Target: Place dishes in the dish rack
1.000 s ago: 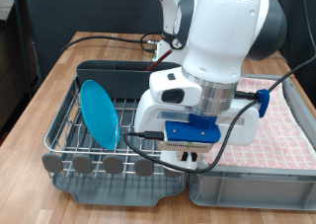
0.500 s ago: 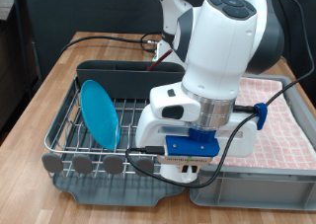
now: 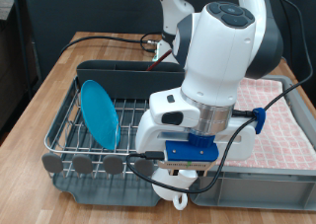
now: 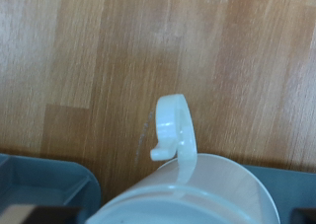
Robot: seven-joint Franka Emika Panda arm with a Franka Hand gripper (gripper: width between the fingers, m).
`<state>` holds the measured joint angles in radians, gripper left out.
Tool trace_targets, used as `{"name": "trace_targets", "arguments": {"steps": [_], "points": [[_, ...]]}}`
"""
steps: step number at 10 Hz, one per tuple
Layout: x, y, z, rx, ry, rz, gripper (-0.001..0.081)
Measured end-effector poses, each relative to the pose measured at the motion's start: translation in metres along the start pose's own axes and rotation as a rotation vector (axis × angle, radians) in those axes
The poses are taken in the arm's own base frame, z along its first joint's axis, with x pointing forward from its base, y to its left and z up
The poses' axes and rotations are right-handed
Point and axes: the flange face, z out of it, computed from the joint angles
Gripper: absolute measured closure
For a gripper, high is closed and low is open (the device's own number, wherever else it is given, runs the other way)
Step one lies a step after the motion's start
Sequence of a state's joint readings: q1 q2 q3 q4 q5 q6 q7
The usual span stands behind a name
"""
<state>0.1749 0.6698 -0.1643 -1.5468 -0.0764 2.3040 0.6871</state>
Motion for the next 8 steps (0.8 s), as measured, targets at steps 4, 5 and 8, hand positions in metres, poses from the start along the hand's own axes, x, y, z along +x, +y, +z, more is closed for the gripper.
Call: {"name": "trace_targets", "arguments": {"steps": [4, 5, 8], "points": [[0.000, -0.004, -0.016, -0.023, -0.111, -0.045, 0.0131], [0.001, -0.005, -0.022, -0.030, -0.122, -0.048, 0.0031], [0.002, -0.008, -0.043, -0.063, -0.172, -0.057, 0.0005]]}}
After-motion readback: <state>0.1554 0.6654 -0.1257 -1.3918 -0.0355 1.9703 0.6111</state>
